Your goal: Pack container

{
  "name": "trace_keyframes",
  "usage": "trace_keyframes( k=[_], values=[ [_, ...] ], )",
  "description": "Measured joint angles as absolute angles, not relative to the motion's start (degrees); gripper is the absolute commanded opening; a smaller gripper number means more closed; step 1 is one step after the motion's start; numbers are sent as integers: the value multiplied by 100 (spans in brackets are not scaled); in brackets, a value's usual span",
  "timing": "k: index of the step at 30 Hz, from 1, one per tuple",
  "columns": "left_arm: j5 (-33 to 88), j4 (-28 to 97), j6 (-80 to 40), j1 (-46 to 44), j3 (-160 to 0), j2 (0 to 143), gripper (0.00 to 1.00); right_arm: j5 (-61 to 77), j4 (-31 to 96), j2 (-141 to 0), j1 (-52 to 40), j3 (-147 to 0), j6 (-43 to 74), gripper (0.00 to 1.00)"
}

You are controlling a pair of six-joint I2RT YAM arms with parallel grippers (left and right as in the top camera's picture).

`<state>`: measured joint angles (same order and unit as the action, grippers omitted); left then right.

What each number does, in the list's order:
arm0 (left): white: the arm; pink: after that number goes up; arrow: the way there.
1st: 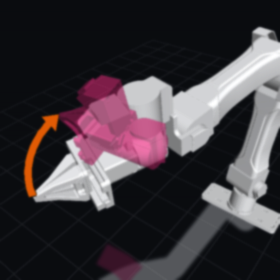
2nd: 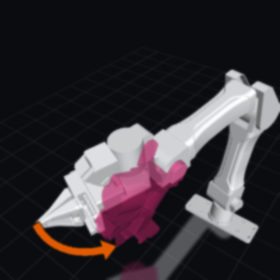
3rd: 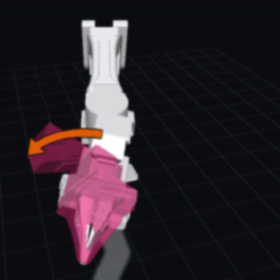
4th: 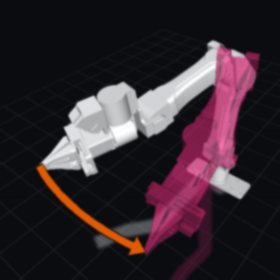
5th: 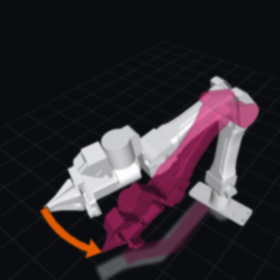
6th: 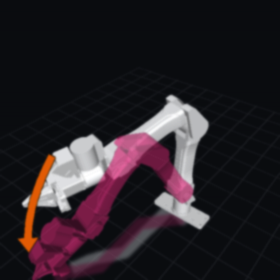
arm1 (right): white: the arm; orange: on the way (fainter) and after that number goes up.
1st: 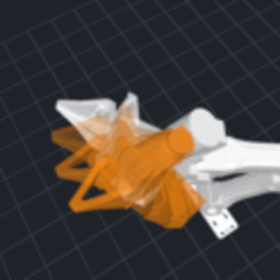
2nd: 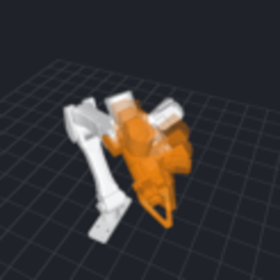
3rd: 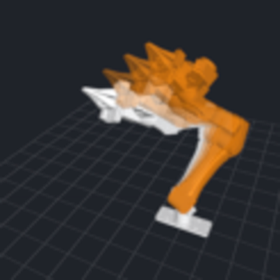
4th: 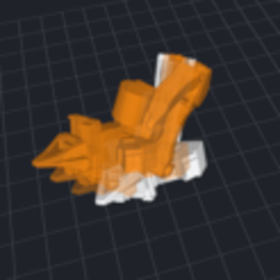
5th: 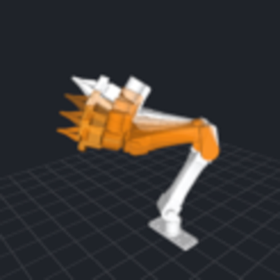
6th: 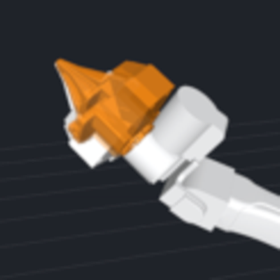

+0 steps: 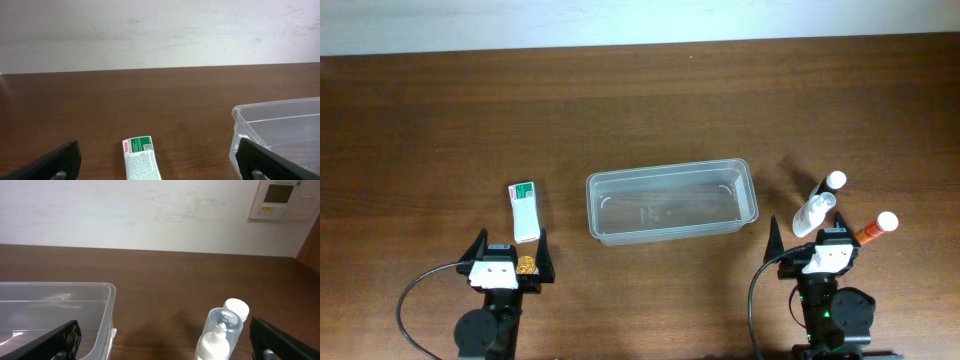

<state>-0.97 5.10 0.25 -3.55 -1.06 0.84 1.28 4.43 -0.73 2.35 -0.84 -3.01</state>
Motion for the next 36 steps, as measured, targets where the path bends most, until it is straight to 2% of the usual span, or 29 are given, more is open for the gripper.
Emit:
trace_keyframes(
  k=[36],
  values=[
    [-71,451,25,-355,-106,84,99,130,443,-73,235,-84,-296,99]
  ],
)
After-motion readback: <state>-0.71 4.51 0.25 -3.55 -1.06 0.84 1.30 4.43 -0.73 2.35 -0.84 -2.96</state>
